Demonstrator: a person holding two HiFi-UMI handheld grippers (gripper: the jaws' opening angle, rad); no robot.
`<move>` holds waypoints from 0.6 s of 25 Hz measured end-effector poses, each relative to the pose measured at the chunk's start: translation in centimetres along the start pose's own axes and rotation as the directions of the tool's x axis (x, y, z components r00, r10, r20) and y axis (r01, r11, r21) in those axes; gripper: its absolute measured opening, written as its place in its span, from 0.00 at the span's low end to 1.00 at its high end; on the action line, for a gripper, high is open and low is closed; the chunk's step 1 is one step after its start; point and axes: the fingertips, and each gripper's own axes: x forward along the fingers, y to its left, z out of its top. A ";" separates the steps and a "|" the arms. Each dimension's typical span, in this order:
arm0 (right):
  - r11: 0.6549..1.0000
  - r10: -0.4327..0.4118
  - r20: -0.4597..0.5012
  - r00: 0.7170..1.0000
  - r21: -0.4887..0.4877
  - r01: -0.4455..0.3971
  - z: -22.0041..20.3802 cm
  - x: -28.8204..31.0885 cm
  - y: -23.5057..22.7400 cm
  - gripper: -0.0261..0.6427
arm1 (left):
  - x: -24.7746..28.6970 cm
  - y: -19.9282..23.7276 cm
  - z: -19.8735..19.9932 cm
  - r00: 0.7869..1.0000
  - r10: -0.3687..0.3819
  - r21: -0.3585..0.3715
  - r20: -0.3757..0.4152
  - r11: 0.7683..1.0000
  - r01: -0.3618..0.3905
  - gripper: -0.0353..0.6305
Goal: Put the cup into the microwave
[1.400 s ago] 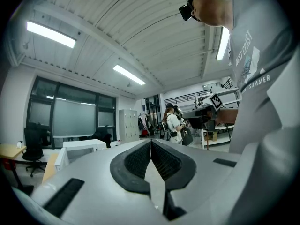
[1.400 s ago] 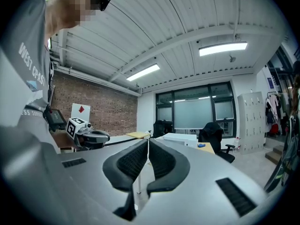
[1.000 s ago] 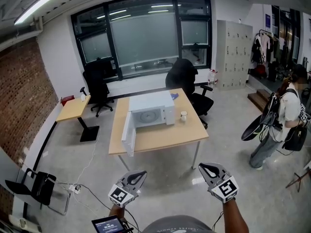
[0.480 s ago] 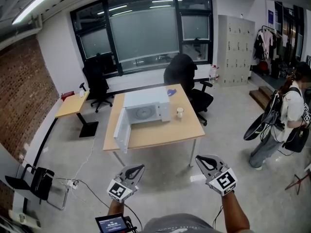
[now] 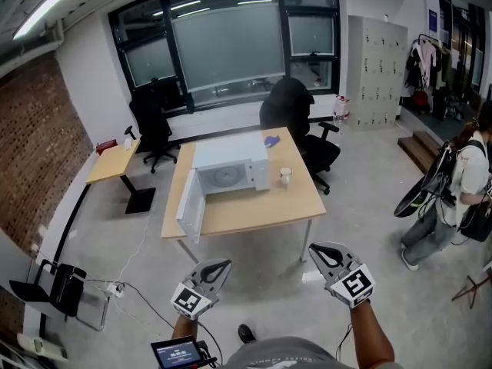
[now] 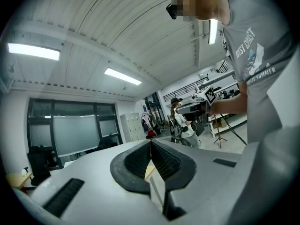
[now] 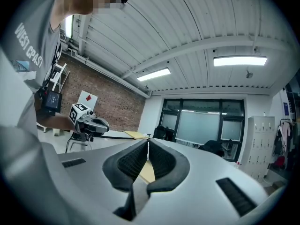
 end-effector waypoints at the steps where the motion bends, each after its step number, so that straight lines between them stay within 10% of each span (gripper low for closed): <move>1: 1.000 -0.003 0.000 1.000 0.005 0.003 -0.3 0.5 -0.2 0.07 | 0.3 0.5 -0.4 1.000 -0.002 -0.003 -0.003 1.000 0.002 0.08; 15: 0.998 -0.063 -0.021 0.998 0.023 0.064 -1.2 11.8 -3.4 0.07 | 2.8 11.7 -3.2 0.998 -0.067 -0.021 0.003 0.998 0.067 0.08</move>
